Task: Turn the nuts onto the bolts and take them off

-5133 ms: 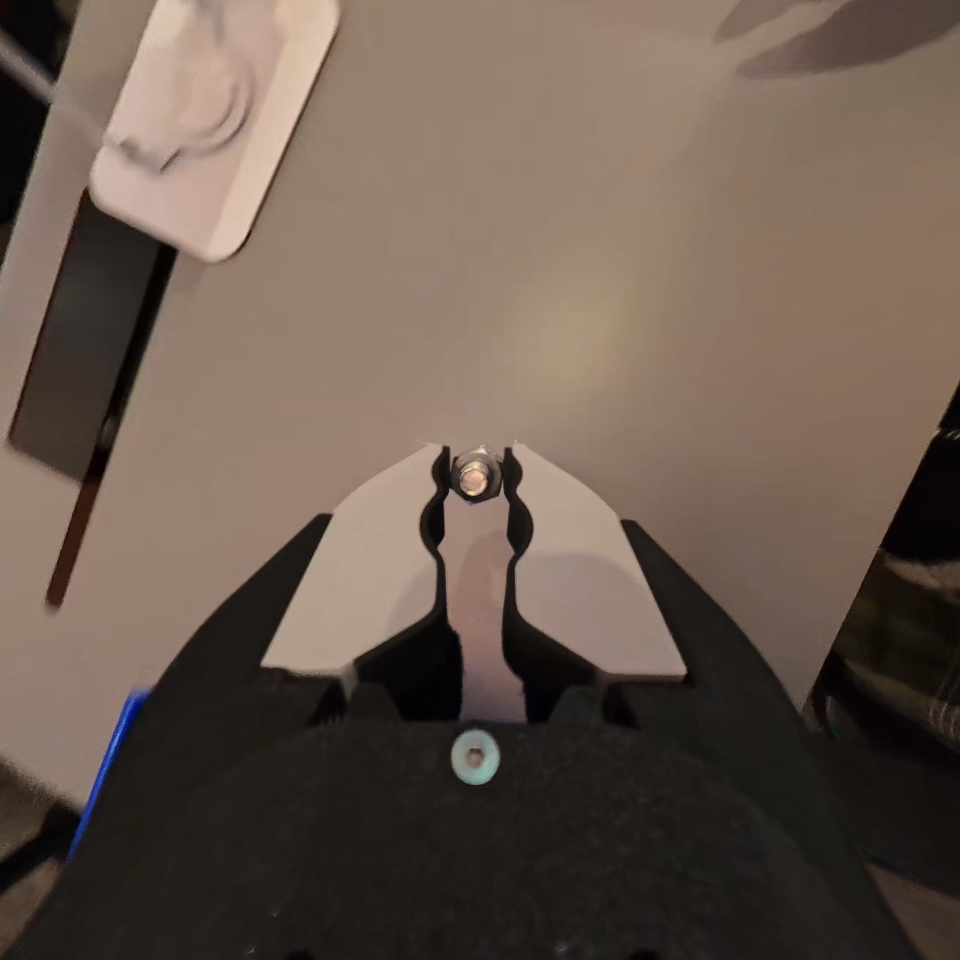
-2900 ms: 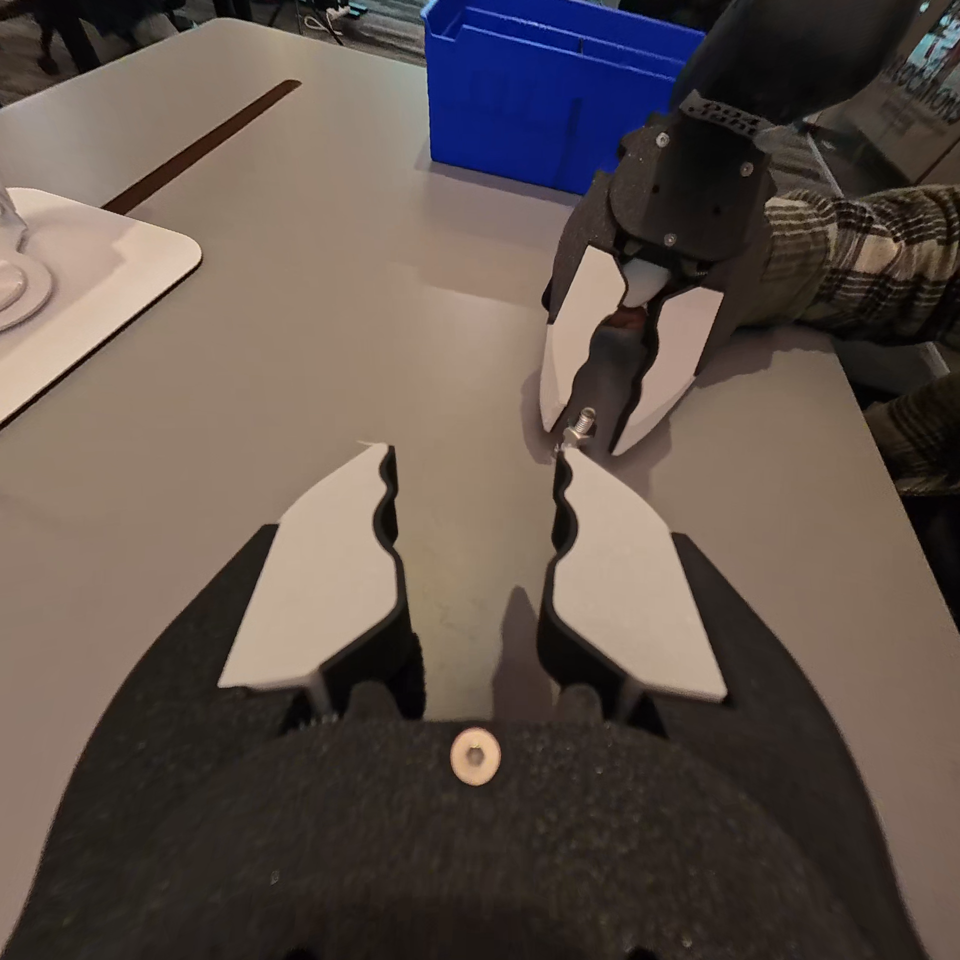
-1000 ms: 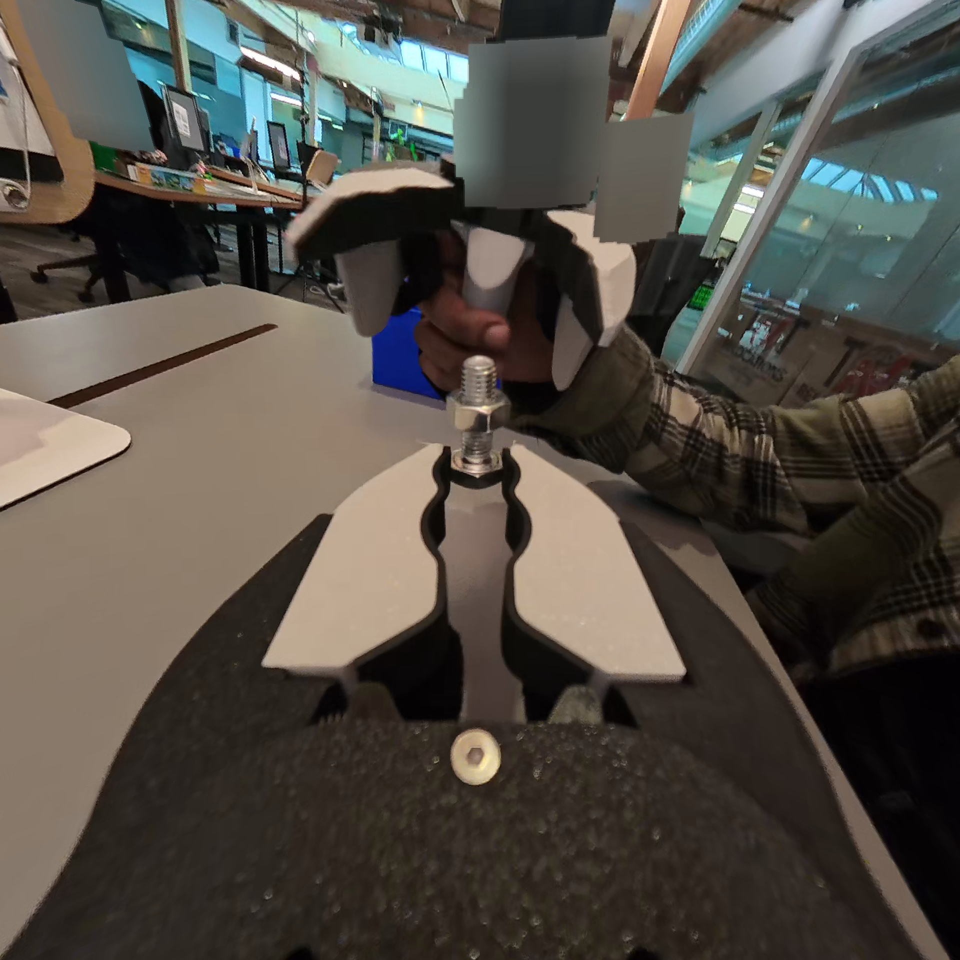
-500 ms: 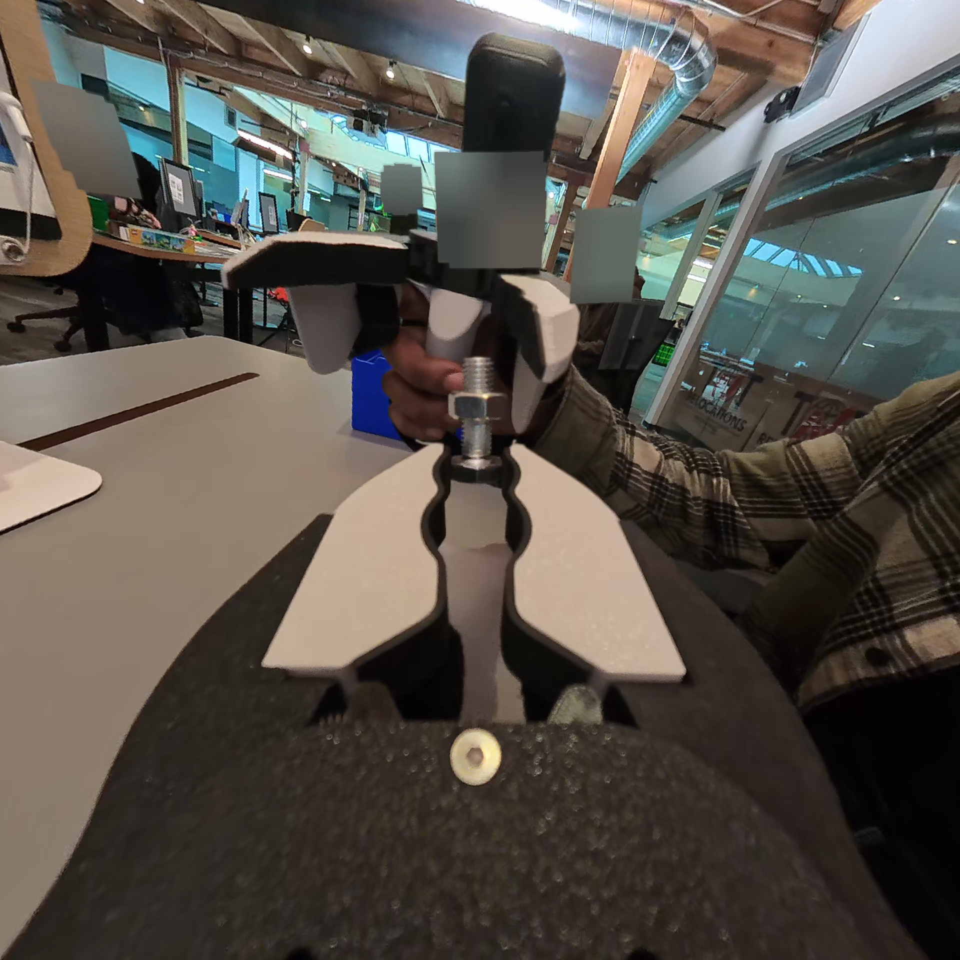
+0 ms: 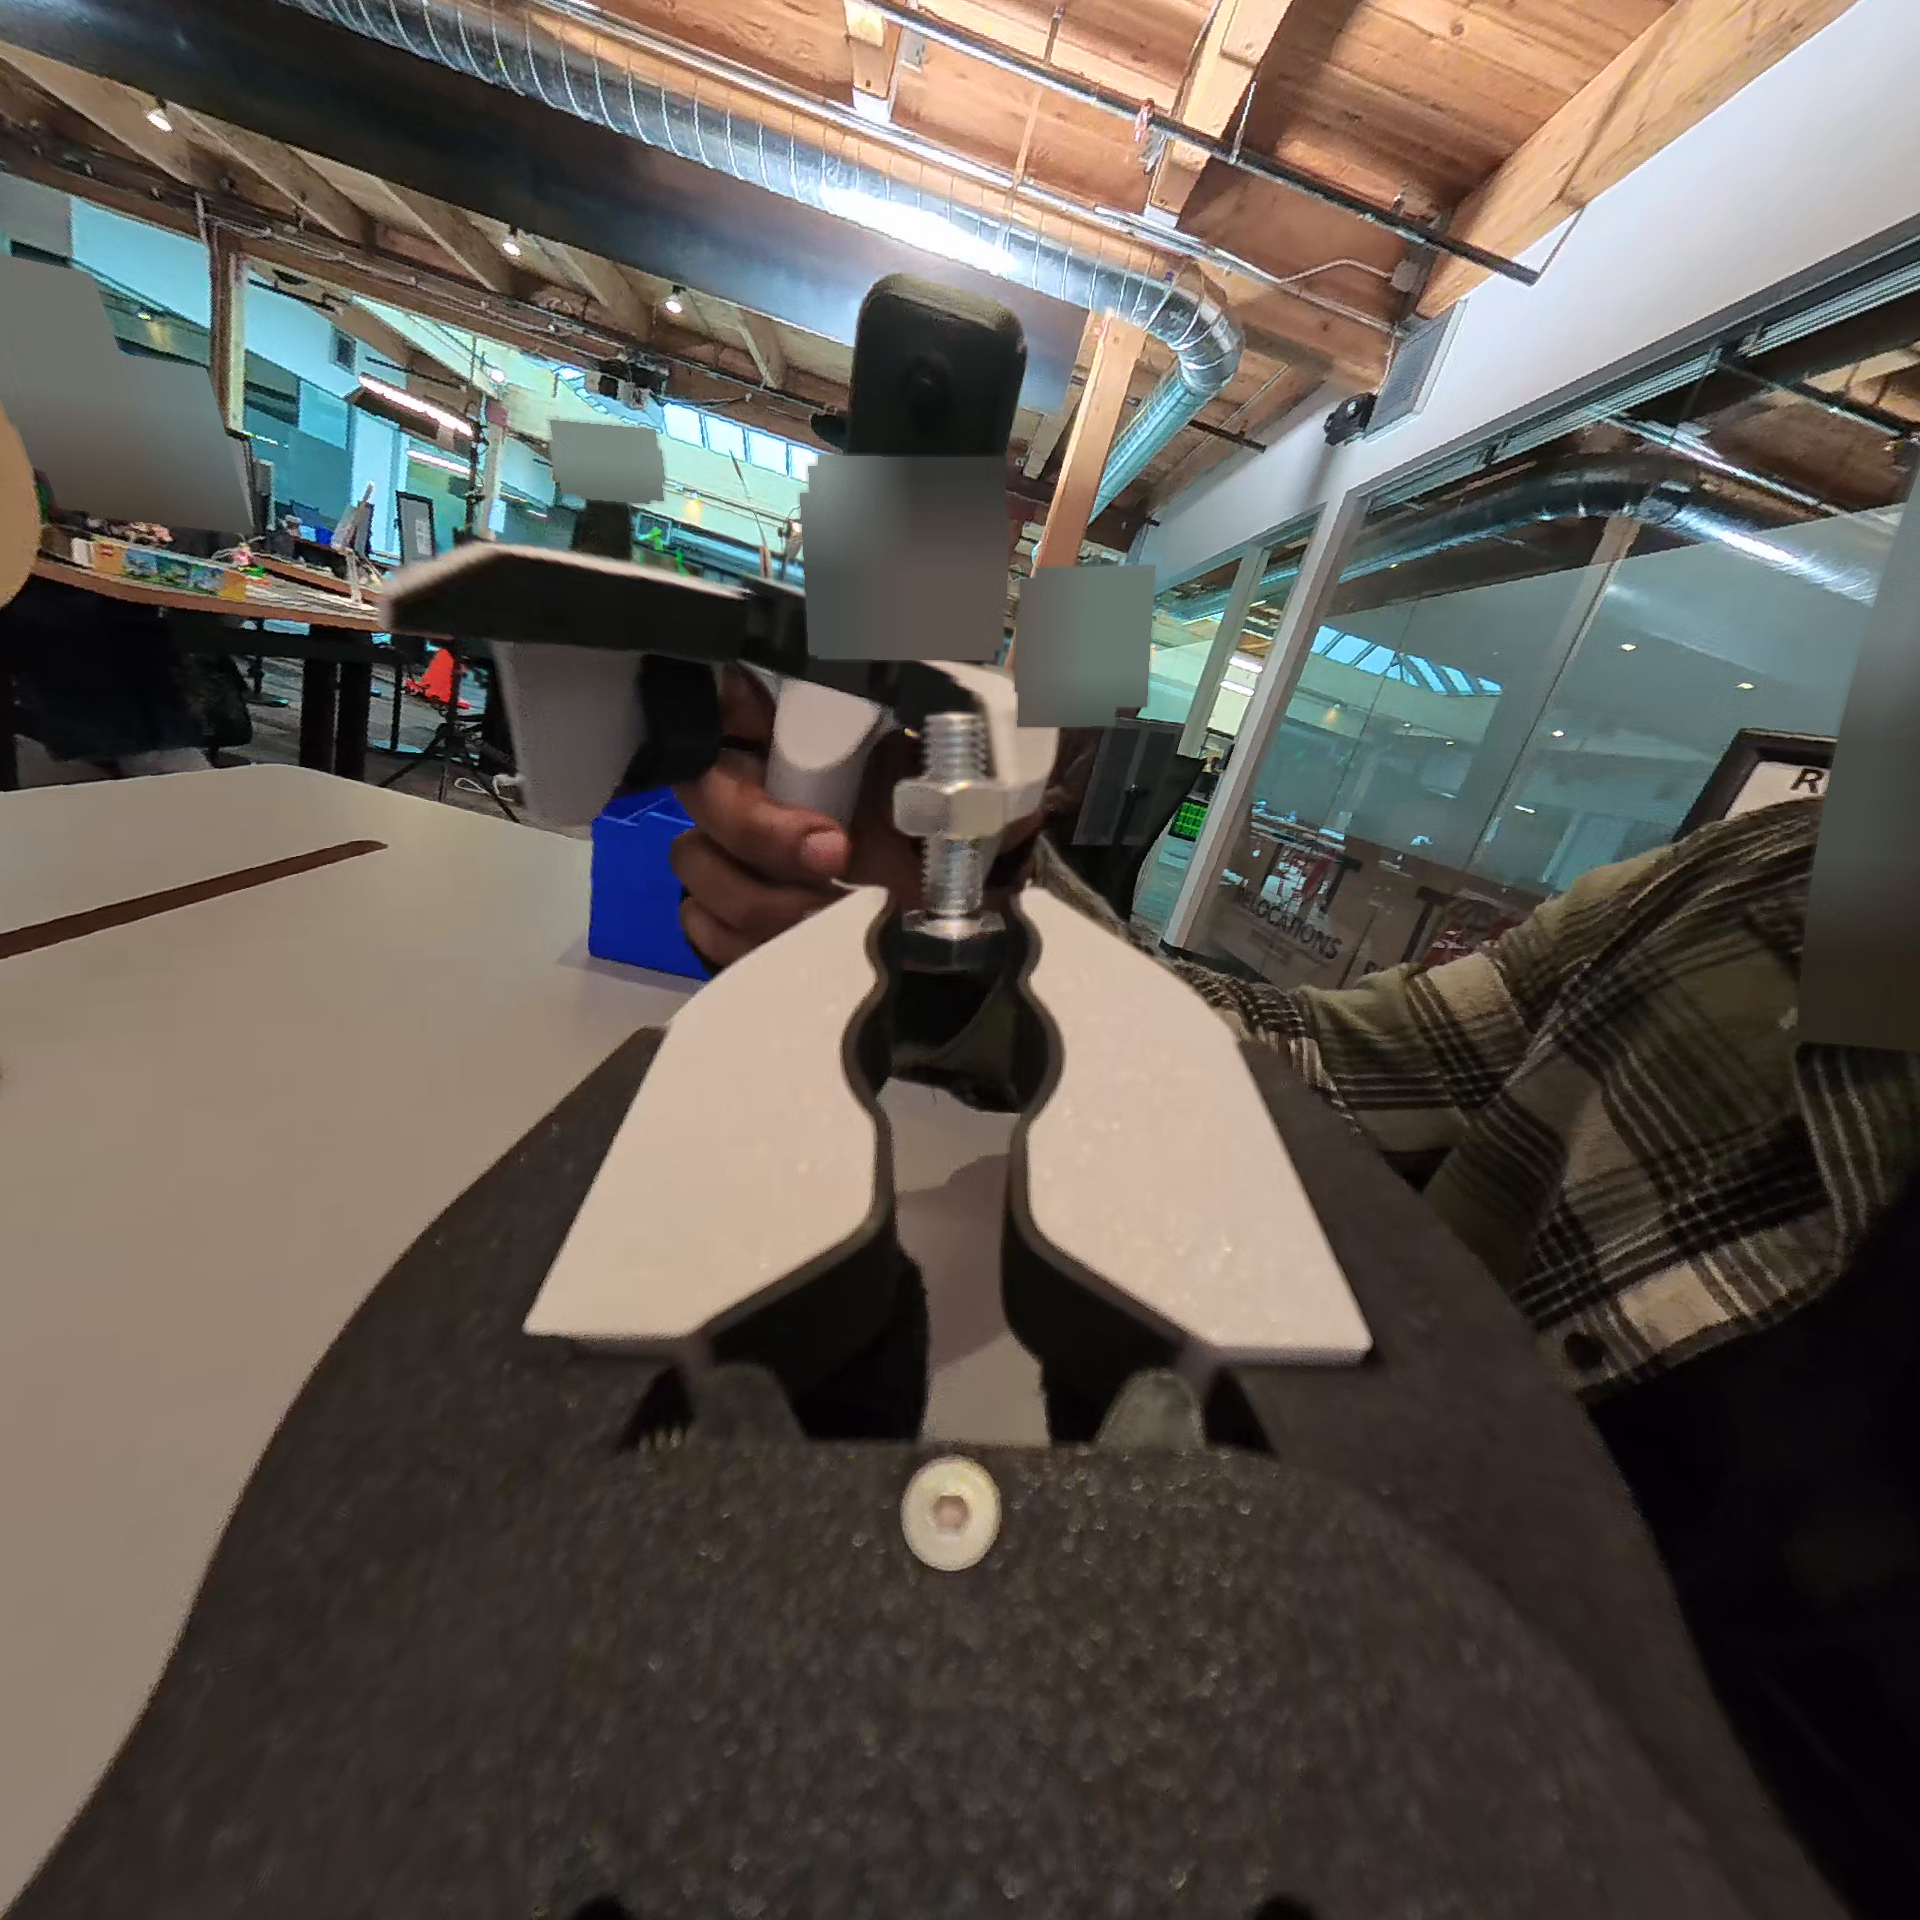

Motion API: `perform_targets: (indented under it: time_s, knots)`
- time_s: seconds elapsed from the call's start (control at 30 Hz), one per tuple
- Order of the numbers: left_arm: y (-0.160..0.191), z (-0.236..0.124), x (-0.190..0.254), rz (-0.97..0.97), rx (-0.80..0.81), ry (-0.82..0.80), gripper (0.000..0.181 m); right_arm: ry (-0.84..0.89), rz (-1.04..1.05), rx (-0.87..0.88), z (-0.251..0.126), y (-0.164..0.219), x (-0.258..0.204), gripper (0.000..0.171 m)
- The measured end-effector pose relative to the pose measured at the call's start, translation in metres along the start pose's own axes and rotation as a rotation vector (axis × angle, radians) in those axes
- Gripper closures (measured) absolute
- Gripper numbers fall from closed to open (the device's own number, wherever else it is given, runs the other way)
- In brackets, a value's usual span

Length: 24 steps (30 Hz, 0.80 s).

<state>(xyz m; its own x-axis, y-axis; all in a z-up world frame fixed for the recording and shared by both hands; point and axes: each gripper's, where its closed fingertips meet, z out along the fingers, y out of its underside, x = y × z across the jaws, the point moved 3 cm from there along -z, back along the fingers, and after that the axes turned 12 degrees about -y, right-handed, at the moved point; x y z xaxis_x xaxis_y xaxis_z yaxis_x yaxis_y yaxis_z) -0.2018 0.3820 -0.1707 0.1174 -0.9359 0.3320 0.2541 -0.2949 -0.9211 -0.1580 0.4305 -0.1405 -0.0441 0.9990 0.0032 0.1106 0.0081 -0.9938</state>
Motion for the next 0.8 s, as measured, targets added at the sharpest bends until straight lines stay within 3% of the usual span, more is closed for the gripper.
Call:
perform_targets:
  time_s: [0.1, 0.2, 0.27, 0.37, 0.43, 0.53, 0.6, 0.67, 0.7, 0.8]
  knots:
    - [-0.004, -0.002, 0.004, 0.014, 0.009, 0.016, 0.163, 0.136, 0.023, 0.05, -0.027, -0.004, 0.022, 0.08]
    - [-0.004, -0.001, 0.004, 0.017, 0.009, 0.017, 0.163, 0.012, 0.056, 0.128, -0.02, -0.014, 0.004, 0.077]
    - [-0.001, 0.0, 0.003, -0.001, 0.007, 0.02, 0.163, -0.048, 0.043, 0.066, -0.001, -0.01, -0.008, 0.073]
    - [-0.001, 0.0, 0.005, -0.003, 0.004, 0.027, 0.163, 0.024, 0.02, 0.002, -0.001, -0.004, 0.001, 0.062]
    - [-0.005, -0.002, 0.006, 0.01, 0.016, 0.033, 0.163, 0.116, 0.044, 0.016, -0.018, -0.002, 0.016, 0.071]
    - [-0.005, -0.002, 0.005, 0.02, 0.017, 0.023, 0.163, 0.01, 0.097, 0.108, -0.013, -0.011, 0.003, 0.068]
    - [-0.002, -0.001, 0.004, 0.005, 0.011, 0.025, 0.163, -0.038, 0.074, 0.071, 0.002, -0.011, -0.009, 0.064]
    - [-0.001, 0.0, 0.006, 0.004, 0.01, 0.034, 0.163, 0.003, 0.05, 0.002, 0.007, -0.005, -0.006, 0.063]
    - [-0.001, 0.0, 0.006, 0.012, 0.007, 0.025, 0.163, 0.036, 0.048, -0.004, 0.003, -0.004, 0.0, 0.053]
    - [-0.006, -0.003, 0.007, 0.014, 0.025, 0.033, 0.163, 0.107, 0.076, 0.055, -0.02, -0.006, 0.015, 0.064]
